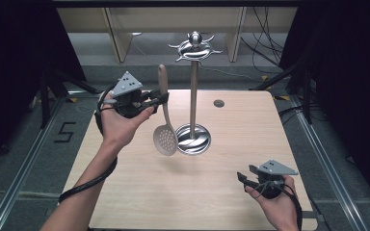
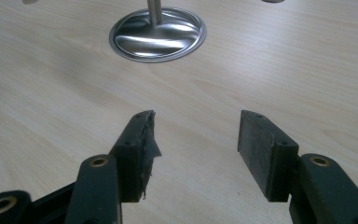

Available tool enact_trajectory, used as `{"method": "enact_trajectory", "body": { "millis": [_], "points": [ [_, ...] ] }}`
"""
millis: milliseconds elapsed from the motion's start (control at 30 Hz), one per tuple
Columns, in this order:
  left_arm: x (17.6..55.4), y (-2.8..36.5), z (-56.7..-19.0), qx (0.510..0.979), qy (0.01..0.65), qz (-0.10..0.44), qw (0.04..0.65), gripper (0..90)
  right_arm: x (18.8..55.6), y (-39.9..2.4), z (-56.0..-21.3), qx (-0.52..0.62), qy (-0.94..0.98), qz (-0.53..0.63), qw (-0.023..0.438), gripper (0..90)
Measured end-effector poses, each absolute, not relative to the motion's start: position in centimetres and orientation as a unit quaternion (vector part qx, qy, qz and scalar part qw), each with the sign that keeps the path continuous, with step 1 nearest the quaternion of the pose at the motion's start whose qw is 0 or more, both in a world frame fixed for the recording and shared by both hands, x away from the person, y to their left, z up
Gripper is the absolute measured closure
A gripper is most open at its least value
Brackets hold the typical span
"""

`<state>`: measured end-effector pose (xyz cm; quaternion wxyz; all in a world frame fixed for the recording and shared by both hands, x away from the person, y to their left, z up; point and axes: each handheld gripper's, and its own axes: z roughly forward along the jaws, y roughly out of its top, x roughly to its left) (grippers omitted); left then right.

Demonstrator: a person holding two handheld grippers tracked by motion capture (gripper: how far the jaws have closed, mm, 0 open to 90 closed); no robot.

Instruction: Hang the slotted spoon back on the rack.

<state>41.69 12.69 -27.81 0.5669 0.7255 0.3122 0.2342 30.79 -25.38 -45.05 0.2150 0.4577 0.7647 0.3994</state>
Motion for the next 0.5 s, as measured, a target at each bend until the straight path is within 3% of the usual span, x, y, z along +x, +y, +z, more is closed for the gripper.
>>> {"method": "enact_trajectory", "body": {
  "millis": [500],
  "points": [
    [42.36,12.02,-27.25,0.728,0.311,0.235,0.564,71.1,30.51,-25.17,-44.96,0.475,0.757,0.401,0.198,46.6]
  ]
}}
